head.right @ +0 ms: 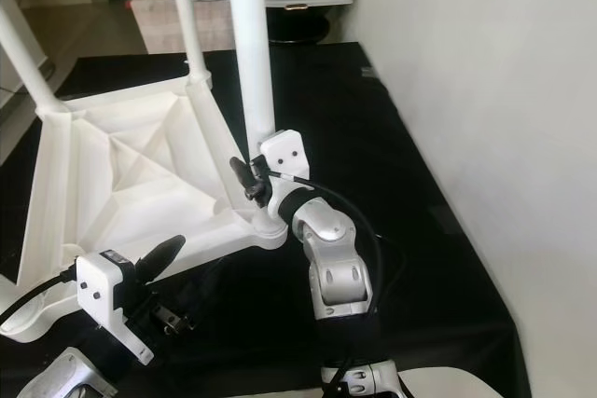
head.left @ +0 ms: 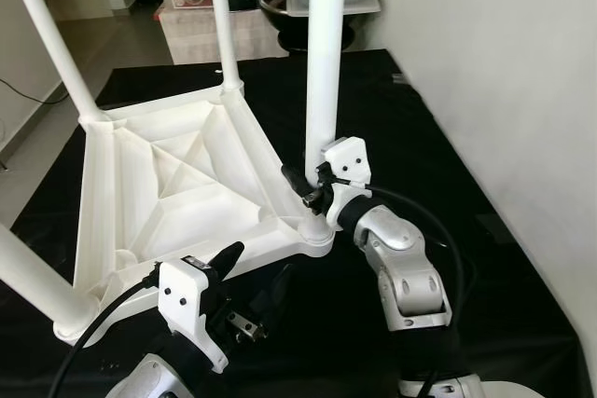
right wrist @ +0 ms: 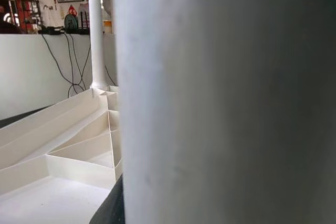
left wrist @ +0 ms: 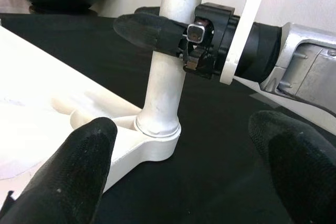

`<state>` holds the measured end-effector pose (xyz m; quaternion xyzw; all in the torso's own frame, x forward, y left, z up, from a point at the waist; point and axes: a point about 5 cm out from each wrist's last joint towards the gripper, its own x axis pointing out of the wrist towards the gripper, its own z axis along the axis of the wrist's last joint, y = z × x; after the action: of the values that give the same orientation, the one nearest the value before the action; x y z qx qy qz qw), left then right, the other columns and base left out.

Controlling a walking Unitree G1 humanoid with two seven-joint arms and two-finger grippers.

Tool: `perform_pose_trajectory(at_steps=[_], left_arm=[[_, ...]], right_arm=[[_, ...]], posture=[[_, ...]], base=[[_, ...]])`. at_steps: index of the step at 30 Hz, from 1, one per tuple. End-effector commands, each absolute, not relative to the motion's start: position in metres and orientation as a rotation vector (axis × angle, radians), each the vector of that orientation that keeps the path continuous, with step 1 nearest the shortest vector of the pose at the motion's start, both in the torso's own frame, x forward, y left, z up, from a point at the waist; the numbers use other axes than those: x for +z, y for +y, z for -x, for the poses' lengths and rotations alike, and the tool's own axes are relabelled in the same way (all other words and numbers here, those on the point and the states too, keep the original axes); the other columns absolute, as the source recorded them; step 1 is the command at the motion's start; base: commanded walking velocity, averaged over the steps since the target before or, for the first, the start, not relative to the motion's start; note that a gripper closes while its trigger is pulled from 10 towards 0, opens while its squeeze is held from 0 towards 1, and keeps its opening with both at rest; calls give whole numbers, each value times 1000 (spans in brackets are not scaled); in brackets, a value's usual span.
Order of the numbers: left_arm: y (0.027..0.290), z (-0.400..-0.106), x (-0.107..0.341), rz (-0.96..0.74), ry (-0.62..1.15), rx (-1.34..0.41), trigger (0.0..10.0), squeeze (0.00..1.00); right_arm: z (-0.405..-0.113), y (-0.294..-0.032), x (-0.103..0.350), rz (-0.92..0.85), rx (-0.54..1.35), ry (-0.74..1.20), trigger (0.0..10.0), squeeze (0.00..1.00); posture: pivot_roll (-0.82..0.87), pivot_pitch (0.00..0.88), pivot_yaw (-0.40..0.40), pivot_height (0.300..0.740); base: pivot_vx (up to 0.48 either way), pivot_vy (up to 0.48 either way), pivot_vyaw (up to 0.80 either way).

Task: Building children table

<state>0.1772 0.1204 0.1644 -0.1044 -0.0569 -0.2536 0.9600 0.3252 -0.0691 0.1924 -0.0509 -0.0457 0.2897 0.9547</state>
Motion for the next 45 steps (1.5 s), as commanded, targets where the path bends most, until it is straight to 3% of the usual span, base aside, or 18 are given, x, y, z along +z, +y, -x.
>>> perform_pose_trajectory(at_steps=[1,2,3,4,5,9,10,13,14,27,28,29,30,31,39,40,42,45], left_arm=[[122,-177,162,221,-104,-506,10000,0],[122,-177,162,221,-104,-506,10000,0],[121,-177,162,222,-106,-504,10000,0],[121,-177,162,222,-106,-504,10000,0],[121,-177,162,223,-106,-504,10000,0],[120,-177,162,225,-104,-505,10000,0],[120,-176,162,226,-103,-506,10000,0],[120,-176,162,226,-102,-506,10000,0],[120,-175,161,226,-101,-507,10000,0],[119,-171,161,222,-91,-509,10000,0],[118,-171,161,222,-90,-508,10000,0],[118,-170,161,222,-91,-507,10000,0],[118,-170,161,222,-91,-507,10000,0],[118,-170,161,222,-91,-506,10000,0],[118,-170,162,224,-89,-510,10000,0],[118,-169,162,224,-90,-510,10000,0],[118,-169,162,224,-90,-510,10000,0],[119,-170,162,223,-90,-511,10000,0]], right_arm=[[-332,-64,178,98,631,-20,10000,0],[-332,-64,178,98,631,-20,10000,0],[-339,-59,185,78,753,-61,10000,788],[-339,-59,185,78,753,-61,10000,788],[-345,-56,191,61,925,-85,10000,1000],[-346,-60,204,70,1090,-101,10000,1000],[-341,-63,211,155,1280,-84,10000,1000],[-340,-64,211,201,1344,-82,10000,1000],[-342,-64,213,229,1394,-71,10000,4],[-354,-50,228,187,1695,-6,10000,0],[-354,-49,228,185,1698,-5,8118,0],[-354,-49,228,177,1703,-5,3804,0],[-354,-49,228,177,1703,-5,3804,0],[-354,-49,228,167,1715,-4,0,0],[-361,-61,225,179,1608,-38,0,0],[-365,-68,219,203,1472,-38,0,0],[-365,-68,219,203,1472,-38,0,0],[-365,-71,201,163,1188,-15,0,0]], posture=[[9,115,1,740],[9,115,1,740],[12,114,2,740],[12,114,2,740],[15,112,3,740],[19,115,6,740],[26,117,8,740],[29,117,8,740],[35,117,9,740],[64,118,8,740],[64,118,8,740],[67,121,7,740],[67,121,7,740],[66,121,7,740],[66,126,11,740],[65,129,12,740],[65,129,12,740],[60,136,-2,740]], base=[[0,0,0],[0,0,0],[0,0,0],[0,0,0],[0,0,0],[0,0,0],[0,0,0],[0,0,0],[0,0,0],[0,0,0],[0,0,0],[0,0,0],[0,0,0],[0,0,0],[0,0,0],[0,0,0],[0,0,0],[0,0,0]])
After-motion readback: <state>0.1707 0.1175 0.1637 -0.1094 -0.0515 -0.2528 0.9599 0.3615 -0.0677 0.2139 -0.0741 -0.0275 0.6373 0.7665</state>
